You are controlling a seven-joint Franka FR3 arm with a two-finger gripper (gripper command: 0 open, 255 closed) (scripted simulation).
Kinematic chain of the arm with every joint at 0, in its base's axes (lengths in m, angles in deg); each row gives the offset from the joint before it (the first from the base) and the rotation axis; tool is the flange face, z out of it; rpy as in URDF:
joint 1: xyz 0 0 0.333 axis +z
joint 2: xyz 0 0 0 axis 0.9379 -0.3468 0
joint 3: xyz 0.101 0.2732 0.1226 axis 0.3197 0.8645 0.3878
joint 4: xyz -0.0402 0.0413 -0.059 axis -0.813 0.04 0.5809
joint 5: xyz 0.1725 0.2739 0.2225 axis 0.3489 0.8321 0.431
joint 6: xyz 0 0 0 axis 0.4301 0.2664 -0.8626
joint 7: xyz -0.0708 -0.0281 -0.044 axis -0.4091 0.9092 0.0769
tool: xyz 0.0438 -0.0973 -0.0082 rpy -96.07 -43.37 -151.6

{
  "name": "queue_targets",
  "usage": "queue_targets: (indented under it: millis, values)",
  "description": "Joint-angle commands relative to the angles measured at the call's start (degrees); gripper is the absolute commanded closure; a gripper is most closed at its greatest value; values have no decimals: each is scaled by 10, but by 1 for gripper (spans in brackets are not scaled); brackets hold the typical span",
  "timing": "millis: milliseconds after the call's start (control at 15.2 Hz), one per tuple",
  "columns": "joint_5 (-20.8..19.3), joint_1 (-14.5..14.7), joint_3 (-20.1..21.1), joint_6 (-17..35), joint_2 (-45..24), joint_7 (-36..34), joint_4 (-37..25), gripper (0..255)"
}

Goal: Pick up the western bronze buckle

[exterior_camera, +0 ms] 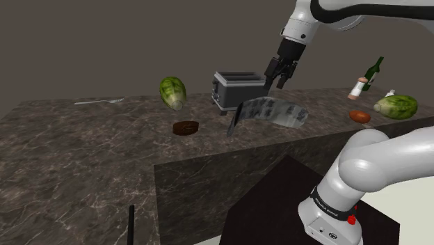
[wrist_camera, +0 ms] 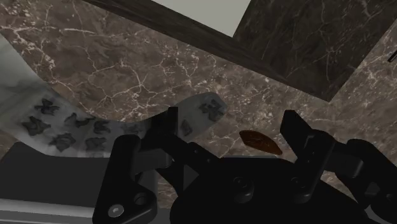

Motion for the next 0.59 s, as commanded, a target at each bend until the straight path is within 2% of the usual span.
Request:
queue_targets:
  millis: [0,528]
  values:
    - [0,0,0,0,0,0,0,0]
    - [36,-7,96,124,-121,-167,-2,0]
